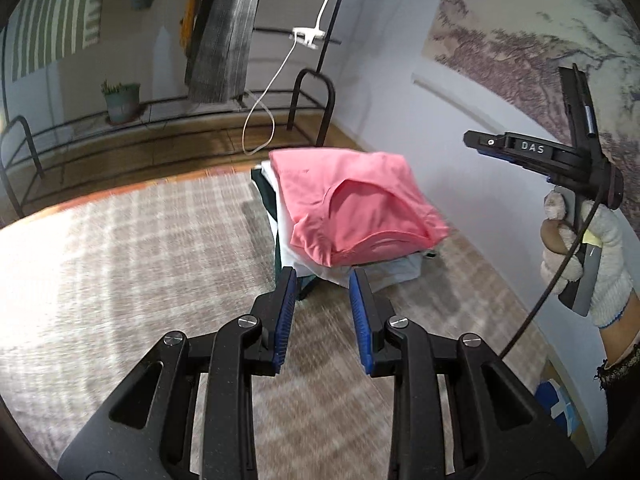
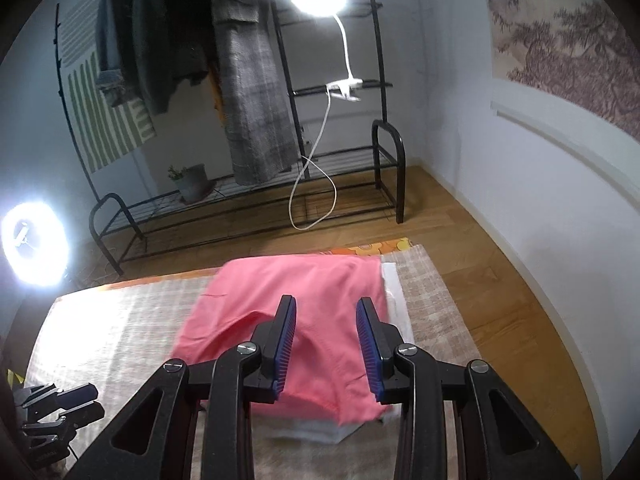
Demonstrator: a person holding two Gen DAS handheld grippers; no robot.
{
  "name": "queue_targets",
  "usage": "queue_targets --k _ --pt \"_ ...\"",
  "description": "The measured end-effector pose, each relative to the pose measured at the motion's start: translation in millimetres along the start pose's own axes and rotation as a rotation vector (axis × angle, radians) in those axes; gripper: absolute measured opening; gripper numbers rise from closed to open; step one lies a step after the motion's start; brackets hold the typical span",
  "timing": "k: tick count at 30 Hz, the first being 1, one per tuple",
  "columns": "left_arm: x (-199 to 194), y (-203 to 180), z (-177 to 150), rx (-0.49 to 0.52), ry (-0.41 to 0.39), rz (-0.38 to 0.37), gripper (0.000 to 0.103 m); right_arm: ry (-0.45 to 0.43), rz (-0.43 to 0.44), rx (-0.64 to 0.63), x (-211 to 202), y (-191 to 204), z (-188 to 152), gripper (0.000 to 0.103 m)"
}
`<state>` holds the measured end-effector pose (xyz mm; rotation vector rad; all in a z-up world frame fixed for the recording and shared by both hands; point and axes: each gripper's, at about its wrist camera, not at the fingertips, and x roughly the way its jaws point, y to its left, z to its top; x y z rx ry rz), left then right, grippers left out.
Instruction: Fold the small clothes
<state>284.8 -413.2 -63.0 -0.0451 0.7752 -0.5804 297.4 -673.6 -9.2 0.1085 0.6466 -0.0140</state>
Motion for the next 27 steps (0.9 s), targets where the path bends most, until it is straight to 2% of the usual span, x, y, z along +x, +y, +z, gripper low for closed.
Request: queue_targets --k 8,10,11,17,19,21,25,27 --pt "-78 -2 -12 0.027 -0.061 -0.02 0.027 -0.045 -0.001 -0.025 -66 52 -7 0.033" --pt "-96 -1 -17 0.035 -0.078 -0.023 0.037 -0.054 -0.008 -0.037 -82 66 -11 0.035" --pt "-106 0 -21 0.041 -0.09 -0.023 0.046 -0.065 -0.02 -0.049 -92 77 -15 0.036" --pt "-148 5 -43 0.051 -0.112 -0.029 0.048 -0.102 -0.04 -0.062 -137 115 -38 0.051" --pt "-158 6 -51 0.055 -0.113 -0.03 0.049 -0.114 -0.048 -0.059 -150 126 -47 0.062" --pt "-169 6 -59 0.061 -0.118 -0.032 0.06 -0.125 -0.06 -0.057 -161 137 -58 0.066" --pt "-184 4 -73 0.084 -0.13 -0.033 0.063 -0.14 -0.086 -0.09 -178 159 -80 0.08" --pt "-187 2 -80 0.095 -0.132 -0.033 0.071 -0.147 -0.086 -0.105 -186 169 -92 0.086"
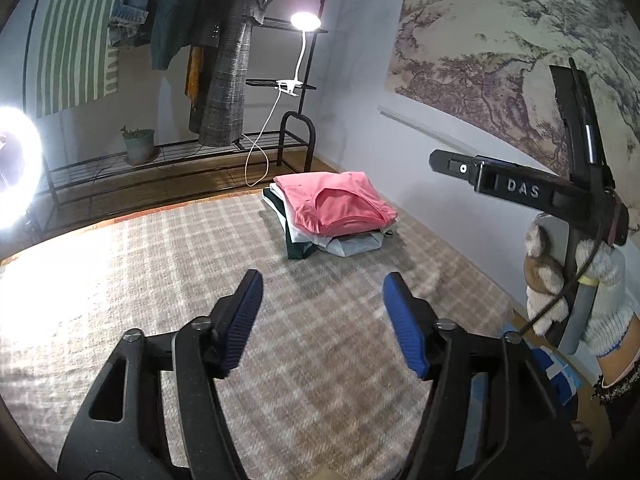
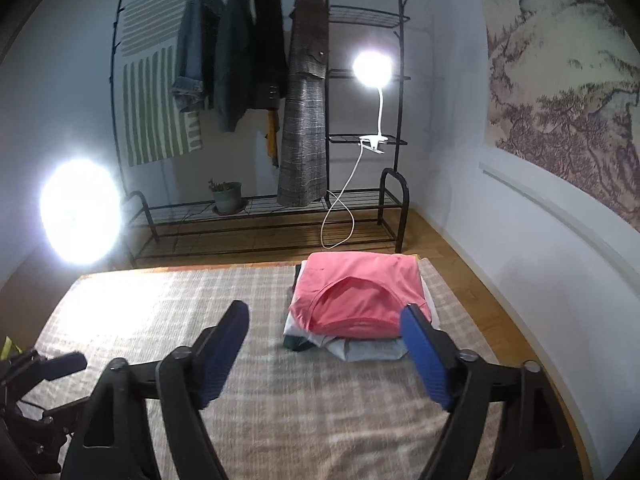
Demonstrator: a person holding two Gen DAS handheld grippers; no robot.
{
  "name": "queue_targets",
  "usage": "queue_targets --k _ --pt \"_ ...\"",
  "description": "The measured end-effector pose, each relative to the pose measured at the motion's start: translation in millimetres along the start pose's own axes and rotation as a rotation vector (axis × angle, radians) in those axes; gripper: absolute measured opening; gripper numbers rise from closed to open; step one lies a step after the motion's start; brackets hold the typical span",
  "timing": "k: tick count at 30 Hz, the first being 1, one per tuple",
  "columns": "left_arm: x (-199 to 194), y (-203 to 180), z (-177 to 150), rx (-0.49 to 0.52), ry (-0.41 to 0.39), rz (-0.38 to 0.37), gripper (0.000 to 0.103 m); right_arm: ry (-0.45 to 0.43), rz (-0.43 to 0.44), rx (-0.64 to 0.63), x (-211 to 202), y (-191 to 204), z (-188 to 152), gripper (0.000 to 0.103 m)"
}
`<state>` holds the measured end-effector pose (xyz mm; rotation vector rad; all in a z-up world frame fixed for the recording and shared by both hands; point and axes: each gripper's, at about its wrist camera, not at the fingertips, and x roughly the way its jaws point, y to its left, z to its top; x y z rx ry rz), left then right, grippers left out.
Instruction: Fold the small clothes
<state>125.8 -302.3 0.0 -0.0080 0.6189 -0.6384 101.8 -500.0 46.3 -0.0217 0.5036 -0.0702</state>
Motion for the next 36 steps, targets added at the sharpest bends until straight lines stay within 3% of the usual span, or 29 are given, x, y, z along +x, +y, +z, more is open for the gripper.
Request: queue_targets --k 7,9,12,21,24,36 --pt "-5 -3 -19 0.02 -0.003 0.028 0.074 -0.004 0.006 0.004 -14 17 -25 0.095" --pt "-5 -2 -25 0.025 -0.004 0.033 0.081 -0.015 0.002 0.027 -15 20 -31 0.099" --pt "-3 1 -36 0.03 -0.007 0.045 0.083 -0.032 -0.016 0.047 -16 25 -41 0.103" --pt "17 12 -54 0.038 0.066 0.116 0.09 -0.019 -0.037 0.103 3 33 -68 0.103" --pt "19 17 -54 0.015 0.067 0.139 0.099 -0.013 -0.039 0.098 8 35 -74 0.103" --pt "21 17 -56 0.008 0.072 0.141 0.1 0.006 -0.062 0.137 27 32 -87 0.103"
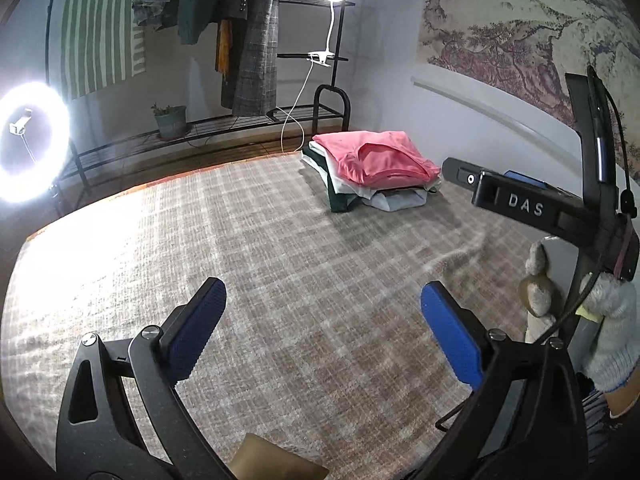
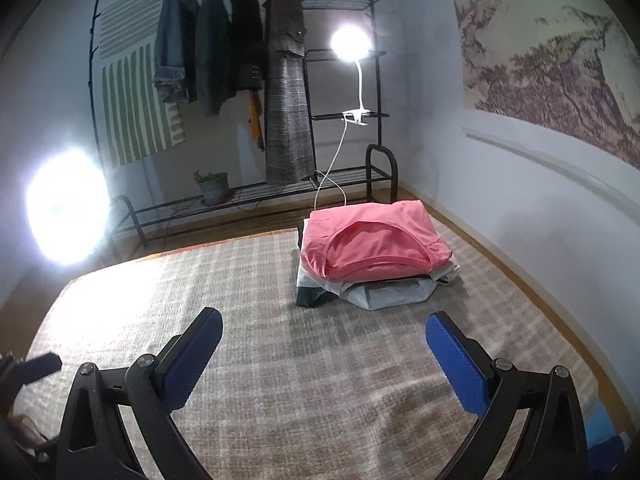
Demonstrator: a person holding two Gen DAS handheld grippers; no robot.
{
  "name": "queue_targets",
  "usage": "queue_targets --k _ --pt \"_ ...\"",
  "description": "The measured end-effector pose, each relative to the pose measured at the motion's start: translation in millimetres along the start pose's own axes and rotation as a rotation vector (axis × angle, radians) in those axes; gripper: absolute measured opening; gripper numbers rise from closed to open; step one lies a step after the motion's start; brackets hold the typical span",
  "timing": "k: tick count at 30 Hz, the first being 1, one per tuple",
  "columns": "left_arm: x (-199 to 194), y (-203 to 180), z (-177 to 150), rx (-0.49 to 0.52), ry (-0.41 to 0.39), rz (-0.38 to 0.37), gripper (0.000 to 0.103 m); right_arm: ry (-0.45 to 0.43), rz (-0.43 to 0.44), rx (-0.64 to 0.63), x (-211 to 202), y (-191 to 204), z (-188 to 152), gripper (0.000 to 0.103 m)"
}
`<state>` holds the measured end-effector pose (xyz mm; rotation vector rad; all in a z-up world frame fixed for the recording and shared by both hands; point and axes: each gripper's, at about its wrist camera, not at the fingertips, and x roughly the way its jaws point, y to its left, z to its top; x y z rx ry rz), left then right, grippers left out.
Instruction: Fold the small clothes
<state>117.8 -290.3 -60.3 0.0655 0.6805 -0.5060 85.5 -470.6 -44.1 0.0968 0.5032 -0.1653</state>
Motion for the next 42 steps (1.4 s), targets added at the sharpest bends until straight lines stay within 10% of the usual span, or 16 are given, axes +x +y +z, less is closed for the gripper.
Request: queue_targets --k 42 --pt "2 1 -1 0.014 -0.007 0.021 0.101 0.009 -0.012 0.034 14 -6 0 0.103"
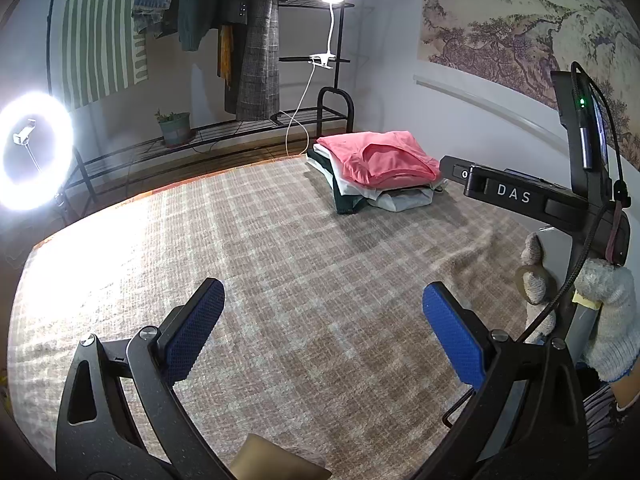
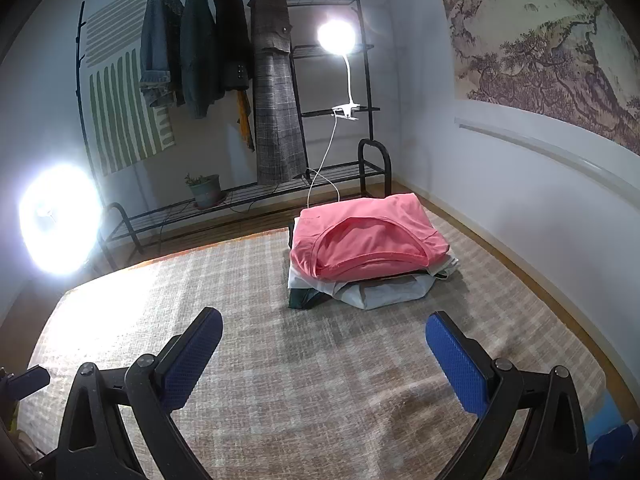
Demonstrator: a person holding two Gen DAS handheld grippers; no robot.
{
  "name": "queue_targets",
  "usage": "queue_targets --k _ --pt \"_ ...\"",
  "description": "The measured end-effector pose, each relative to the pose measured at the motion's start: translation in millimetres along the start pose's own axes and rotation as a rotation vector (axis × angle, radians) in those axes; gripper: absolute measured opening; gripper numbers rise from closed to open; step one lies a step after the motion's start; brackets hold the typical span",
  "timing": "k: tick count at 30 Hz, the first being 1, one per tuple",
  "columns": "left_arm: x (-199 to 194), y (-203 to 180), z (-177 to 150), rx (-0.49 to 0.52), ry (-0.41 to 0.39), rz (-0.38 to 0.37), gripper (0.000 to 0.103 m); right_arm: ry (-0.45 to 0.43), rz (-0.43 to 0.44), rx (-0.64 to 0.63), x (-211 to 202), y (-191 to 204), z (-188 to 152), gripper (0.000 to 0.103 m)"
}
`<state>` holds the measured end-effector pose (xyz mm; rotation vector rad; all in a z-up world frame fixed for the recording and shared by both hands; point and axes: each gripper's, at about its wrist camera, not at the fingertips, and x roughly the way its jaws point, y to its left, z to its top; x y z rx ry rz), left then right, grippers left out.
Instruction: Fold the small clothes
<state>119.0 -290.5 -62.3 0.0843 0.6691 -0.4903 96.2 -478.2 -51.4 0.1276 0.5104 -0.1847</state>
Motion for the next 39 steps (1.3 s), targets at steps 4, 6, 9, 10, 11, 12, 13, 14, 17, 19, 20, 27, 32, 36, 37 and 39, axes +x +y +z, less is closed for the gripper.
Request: queue_targets --k 4,6,9,10,11,12,13,14,17,19,20,27,32,36,37,39 --pt "0.2 1.0 1.2 0.003 -0.002 0.0 0.101 0.0 -0.001 0.0 -0.8 0.6 -1.0 0.103" --pt "-0.2 0.9 1.3 0.003 -0.002 0.0 0.101 0.001 -0.001 -0.001 0.0 0.7 -1.5 0.103" --pt "-0.2 1.0 1.4 0.005 -0.002 0.0 0.101 0.001 -0.001 0.0 0.0 0.8 -1.7 0.103" --pt "-0.2 1.0 1.4 0.004 -0.002 0.0 0.101 0.001 -0.001 0.0 -0.1 0.7 -1.5 0.103" --pt "-0.1 1.2 1.5 0.004 -0.002 -0.001 0.101 0.001 -0.001 0.001 0.1 0.6 -1.5 0.103" --pt "0.0 1.2 1.5 0.005 -0.002 -0.001 0.101 0.002 -0.001 0.001 0.3 0.6 -1.5 0.103" --pt "0.5 1.7 2.1 0.005 -0.002 -0.001 0.101 0.002 -0.001 0.001 0.8 0.7 -1.4 0.103" --pt "0.0 1.2 1.6 0.005 -0.002 0.0 0.101 0.002 0.0 0.003 1.0 0.9 -1.7 0.103" --pt "0.1 1.3 1.2 0.005 -0.003 -0.001 0.101 0.002 -0.001 0.002 0.9 0.8 -1.7 0.103" --pt "-0.1 1.4 1.8 0.006 -0.004 0.0 0.101 0.003 -0.002 0.001 0.4 1.0 -1.9 0.103" --pt "0.1 1.5 1.7 0.007 -0.003 -0.001 0.101 0.003 -0.001 0.001 0.0 1.3 -2.1 0.103" --pt "0.5 1.2 3.7 0.01 -0.003 0.006 0.101 0.006 0.001 -0.004 2.0 1.9 -4.1 0.103" --pt "-1.5 3.0 5.6 0.035 -0.033 0.04 0.101 0.006 -0.001 -0.004 1.2 2.3 -4.3 0.103" --pt "-5.9 1.7 1.6 0.056 -0.061 0.059 0.101 0.012 0.003 -0.005 4.0 1.9 -5.6 0.103" --pt "-5.8 3.9 2.8 0.057 -0.061 0.056 0.101 0.013 0.002 -0.003 4.4 1.5 -6.0 0.103" --pt "-7.7 6.9 1.6 0.072 -0.06 0.058 0.101 0.013 0.006 0.002 6.2 -0.2 -5.2 0.103"
